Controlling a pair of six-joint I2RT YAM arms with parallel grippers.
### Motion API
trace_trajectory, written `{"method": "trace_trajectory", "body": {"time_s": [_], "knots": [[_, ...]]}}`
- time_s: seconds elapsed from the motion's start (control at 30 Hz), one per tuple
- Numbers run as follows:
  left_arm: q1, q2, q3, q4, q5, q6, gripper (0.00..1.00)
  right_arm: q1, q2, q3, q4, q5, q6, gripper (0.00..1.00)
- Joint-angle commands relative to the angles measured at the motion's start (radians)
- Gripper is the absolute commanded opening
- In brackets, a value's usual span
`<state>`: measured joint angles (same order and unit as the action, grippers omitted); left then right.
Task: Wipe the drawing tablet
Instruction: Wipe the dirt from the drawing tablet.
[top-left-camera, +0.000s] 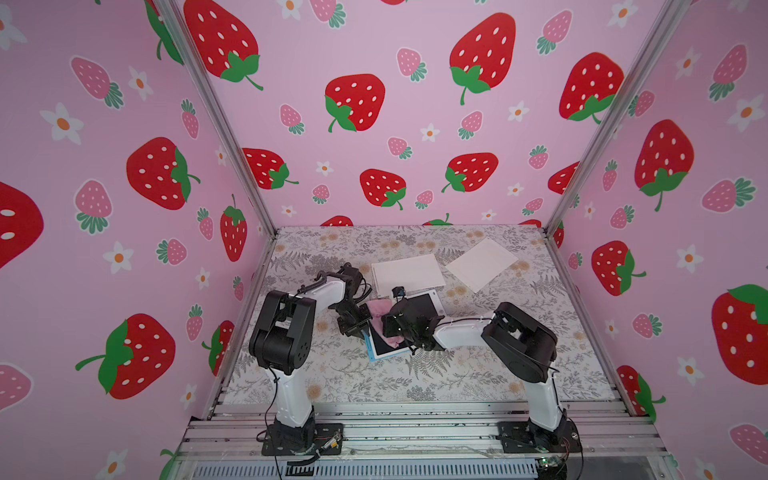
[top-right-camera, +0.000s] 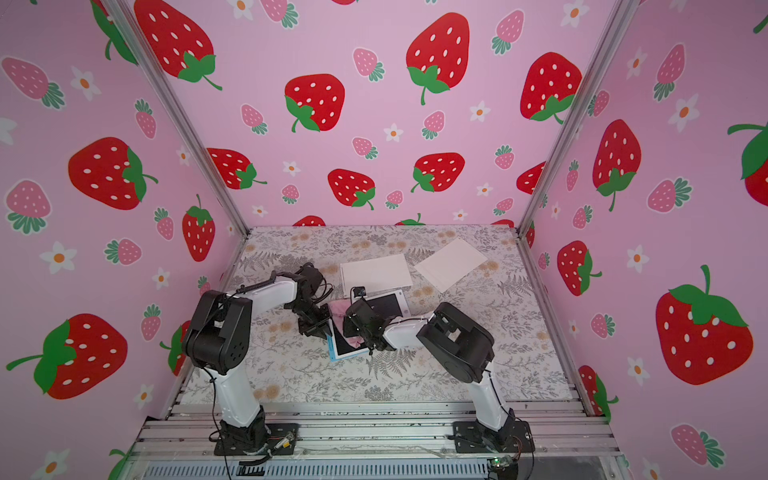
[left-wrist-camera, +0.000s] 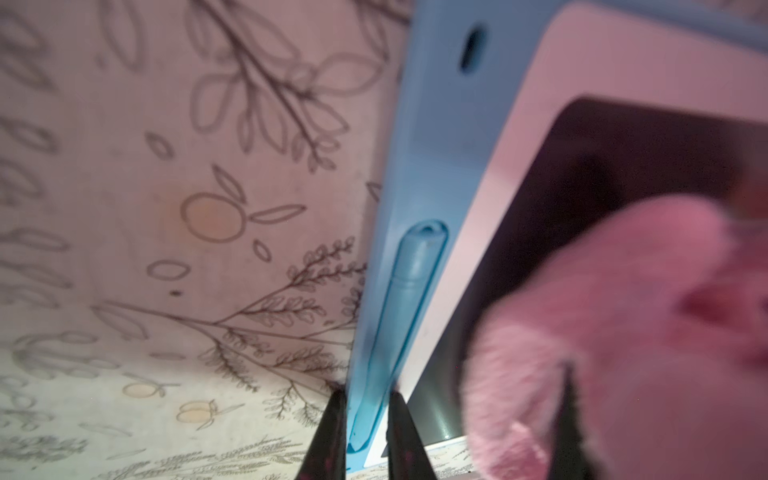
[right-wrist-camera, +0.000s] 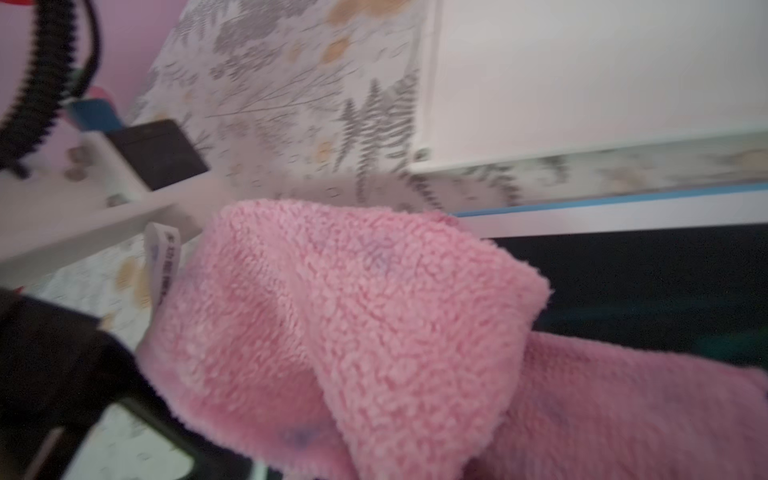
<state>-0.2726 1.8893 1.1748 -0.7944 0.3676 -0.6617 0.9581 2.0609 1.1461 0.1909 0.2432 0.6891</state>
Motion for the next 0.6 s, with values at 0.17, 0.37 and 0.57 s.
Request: {"method": "trace_trajectory", "body": {"time_s": [0.17, 0.37, 0.57], "knots": [[-0.016, 0.081, -0.099, 0.095, -0.169, -0.042, 0.15, -0.124, 0.053, 0.006, -0.177, -0.079, -0.083, 0.0], [-0.01, 0.087, -0.121, 0.107, -0.171, -0.053, 0.15, 0.005, 0.186, 0.236, -0.242, -0.13, -0.122, 0.0], [-0.008, 0.089, -0.129, 0.118, -0.179, -0.064, 0.14, -0.142, 0.128, 0.108, -0.188, -0.108, -0.059, 0.0]]}}
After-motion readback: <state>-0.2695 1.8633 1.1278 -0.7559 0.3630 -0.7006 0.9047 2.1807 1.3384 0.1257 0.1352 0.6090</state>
